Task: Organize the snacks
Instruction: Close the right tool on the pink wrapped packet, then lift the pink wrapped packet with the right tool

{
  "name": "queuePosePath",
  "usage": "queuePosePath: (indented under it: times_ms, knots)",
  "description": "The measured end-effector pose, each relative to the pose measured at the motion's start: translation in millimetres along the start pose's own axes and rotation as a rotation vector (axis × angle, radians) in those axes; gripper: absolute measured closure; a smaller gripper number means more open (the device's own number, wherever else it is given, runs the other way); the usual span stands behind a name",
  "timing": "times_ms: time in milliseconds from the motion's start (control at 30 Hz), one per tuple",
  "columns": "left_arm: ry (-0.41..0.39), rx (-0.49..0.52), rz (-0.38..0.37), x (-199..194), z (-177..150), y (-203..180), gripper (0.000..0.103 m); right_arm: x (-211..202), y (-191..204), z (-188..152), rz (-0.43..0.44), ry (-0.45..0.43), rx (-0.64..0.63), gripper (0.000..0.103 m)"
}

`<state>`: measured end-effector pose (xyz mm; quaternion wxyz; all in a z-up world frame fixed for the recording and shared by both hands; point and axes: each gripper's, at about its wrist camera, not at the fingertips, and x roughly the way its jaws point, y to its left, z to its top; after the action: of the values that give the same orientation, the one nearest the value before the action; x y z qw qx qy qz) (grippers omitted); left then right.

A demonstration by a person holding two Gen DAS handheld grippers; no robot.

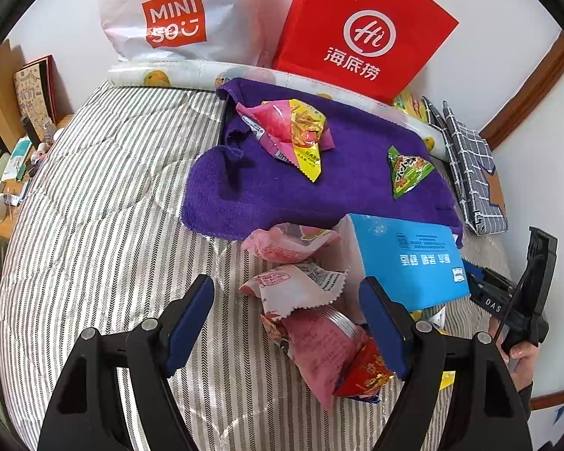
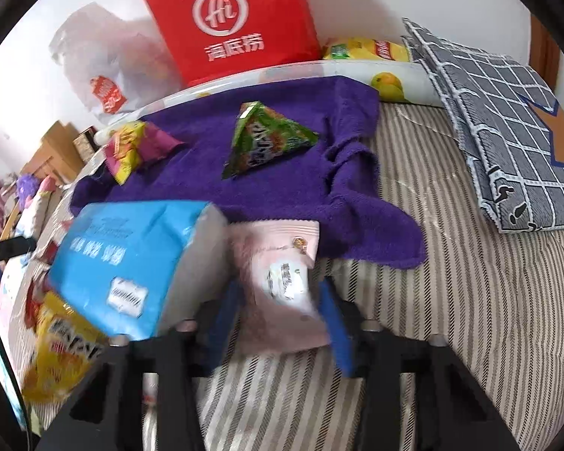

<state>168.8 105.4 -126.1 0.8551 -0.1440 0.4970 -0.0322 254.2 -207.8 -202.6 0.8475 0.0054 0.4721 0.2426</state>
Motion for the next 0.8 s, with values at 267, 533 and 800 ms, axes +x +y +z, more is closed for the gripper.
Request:
queuePosePath:
  times_ms: [267, 533, 800]
  knots:
    - [-0.004, 0.017, -0.006, -6, -7, -7, 0.024, -15, 0, -11, -0.011, -0.015, 0.024, 0.089]
    - [-0.006, 0.005, -0.016, -10, -11, -5, 0.024, -30, -4, -17, 0.001, -0.022, 0.047, 0.094]
    - [-0.010, 0.000, -0.029, -10, -13, -3, 0.024, -56, -20, -28, -0.048, -0.011, 0.071, 0.094]
